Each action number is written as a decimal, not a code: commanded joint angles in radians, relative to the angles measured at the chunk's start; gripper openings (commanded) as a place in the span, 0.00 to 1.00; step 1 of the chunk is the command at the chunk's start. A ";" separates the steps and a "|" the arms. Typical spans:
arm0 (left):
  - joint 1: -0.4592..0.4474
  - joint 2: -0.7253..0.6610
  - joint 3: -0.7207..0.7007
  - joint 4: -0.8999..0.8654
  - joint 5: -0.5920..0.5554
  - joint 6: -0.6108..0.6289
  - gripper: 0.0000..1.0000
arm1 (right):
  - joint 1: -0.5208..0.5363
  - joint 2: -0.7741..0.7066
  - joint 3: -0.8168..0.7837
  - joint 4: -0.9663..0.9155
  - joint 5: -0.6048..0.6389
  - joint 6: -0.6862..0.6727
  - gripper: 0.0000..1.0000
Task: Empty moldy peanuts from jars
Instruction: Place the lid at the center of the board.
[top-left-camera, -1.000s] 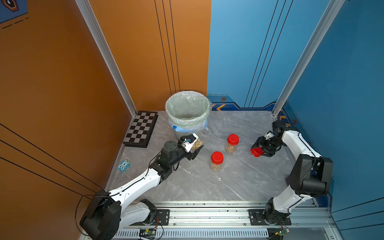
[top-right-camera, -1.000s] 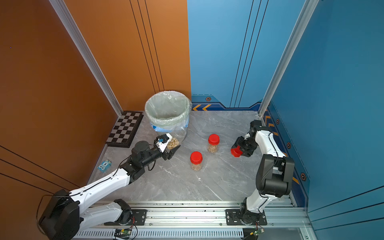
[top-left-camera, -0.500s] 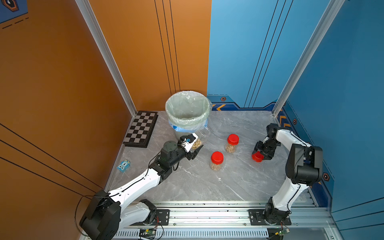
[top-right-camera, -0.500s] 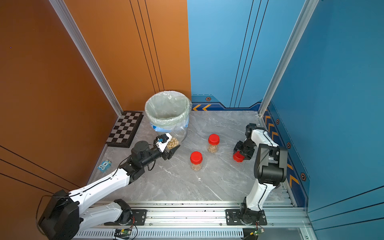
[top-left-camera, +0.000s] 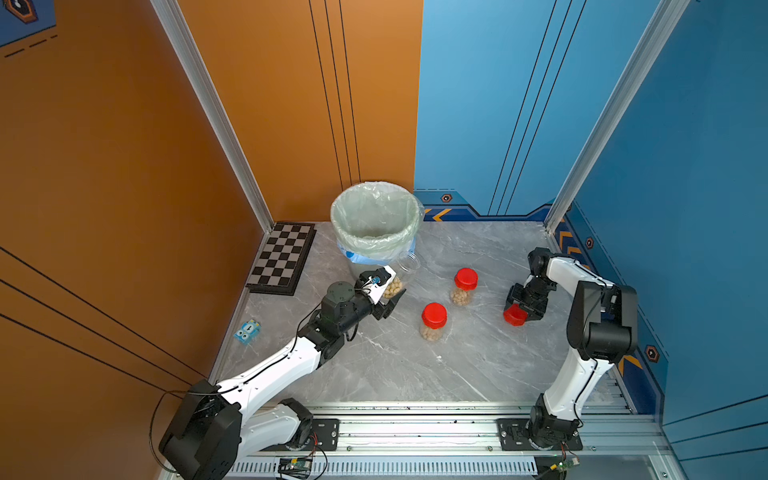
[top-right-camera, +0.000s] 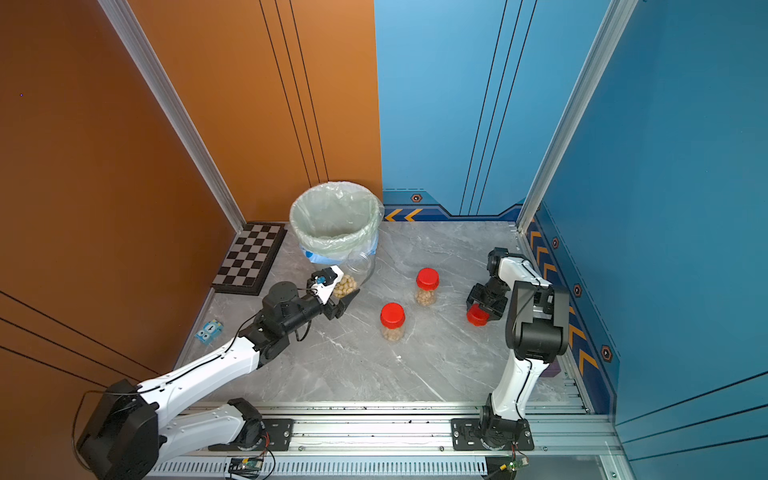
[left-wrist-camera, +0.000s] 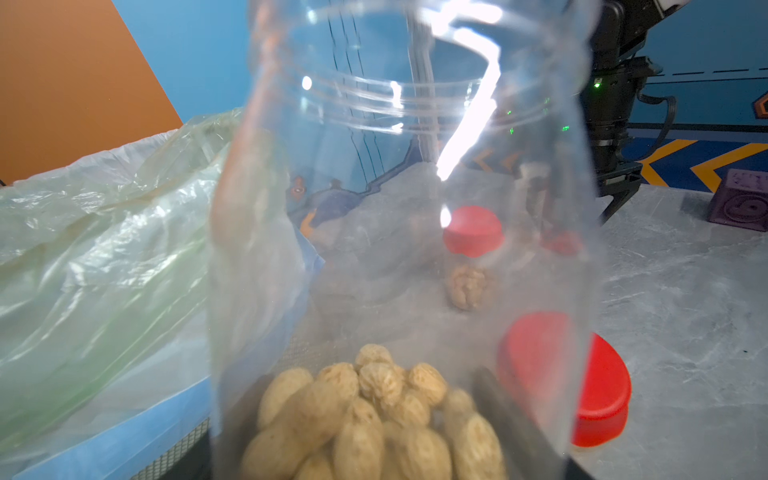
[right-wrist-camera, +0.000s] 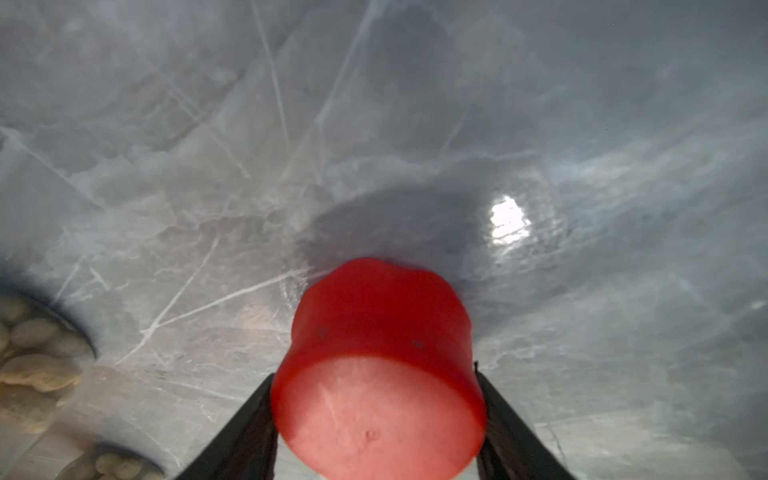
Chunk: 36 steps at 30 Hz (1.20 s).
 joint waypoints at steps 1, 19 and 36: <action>0.008 -0.014 -0.003 0.009 -0.019 -0.017 0.54 | 0.009 0.020 0.020 -0.004 0.035 -0.019 0.68; 0.007 -0.015 -0.007 0.009 -0.029 -0.015 0.53 | 0.027 0.014 0.019 -0.019 0.081 -0.025 0.91; 0.005 -0.049 0.100 -0.121 -0.033 0.011 0.53 | 0.035 -0.194 0.045 -0.047 0.089 -0.001 1.00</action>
